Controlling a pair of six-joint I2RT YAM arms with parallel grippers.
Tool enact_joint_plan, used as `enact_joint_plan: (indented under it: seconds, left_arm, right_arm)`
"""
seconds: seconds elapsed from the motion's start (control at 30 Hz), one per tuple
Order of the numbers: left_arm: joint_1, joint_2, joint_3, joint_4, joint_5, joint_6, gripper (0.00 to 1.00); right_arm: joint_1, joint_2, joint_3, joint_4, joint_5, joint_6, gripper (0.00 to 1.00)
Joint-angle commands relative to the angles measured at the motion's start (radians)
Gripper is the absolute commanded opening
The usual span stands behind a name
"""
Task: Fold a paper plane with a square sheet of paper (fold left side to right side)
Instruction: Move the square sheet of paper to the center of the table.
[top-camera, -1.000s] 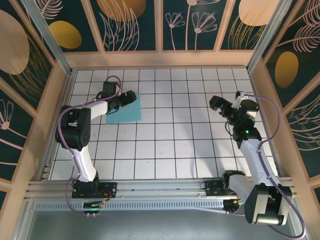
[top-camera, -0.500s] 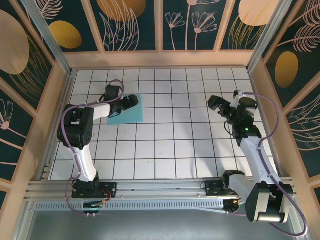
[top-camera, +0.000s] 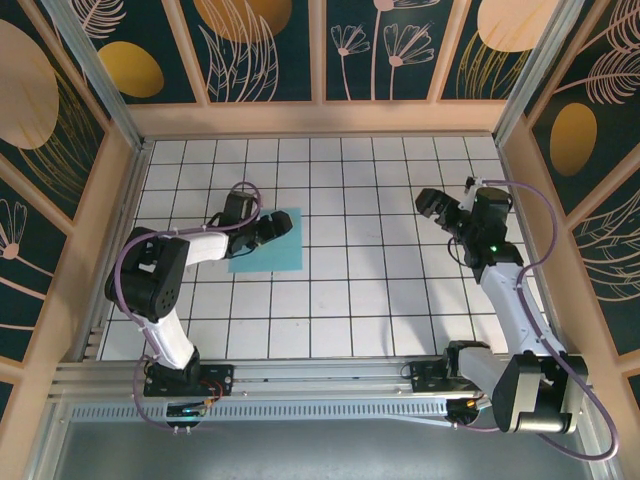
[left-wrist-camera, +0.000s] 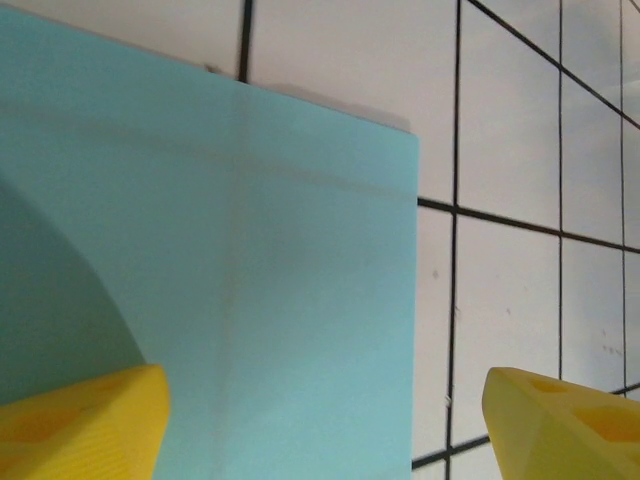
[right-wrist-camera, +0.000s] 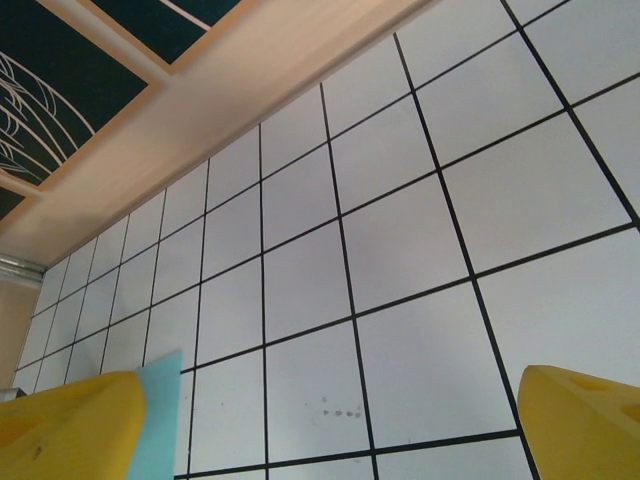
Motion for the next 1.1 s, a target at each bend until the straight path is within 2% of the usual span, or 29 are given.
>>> enact_joint_plan:
  seconds: [0.0, 0.23, 0.63, 0.8, 1.07]
  left_arm:
    - [-0.047, -0.005, -0.077, -0.095, 0.013, -0.104, 0.81]
    - [-0.159, -0.036, -0.112, -0.065, -0.038, -0.216, 0.8]
    - [-0.34, 0.056, -0.048, 0.002, -0.073, -0.358, 0.8]
    - [-0.406, 0.085, -0.026, 0.066, -0.082, -0.457, 0.81]
    - [-0.428, 0.085, 0.049, 0.057, -0.083, -0.456, 0.83]
  right_arm:
    - [0.017, 0.0, 0.023, -0.015, 0.022, 0.026, 0.95]
    - [0.037, 0.0, 0.019, -0.016, 0.07, 0.072, 0.93]
    - [0.052, 0.002, 0.013, -0.032, 0.094, 0.07, 0.93]
    - [0.052, 0.018, 0.026, -0.059, 0.092, 0.054, 0.92]
    - [0.052, 0.048, 0.041, -0.088, 0.096, 0.037, 0.9]
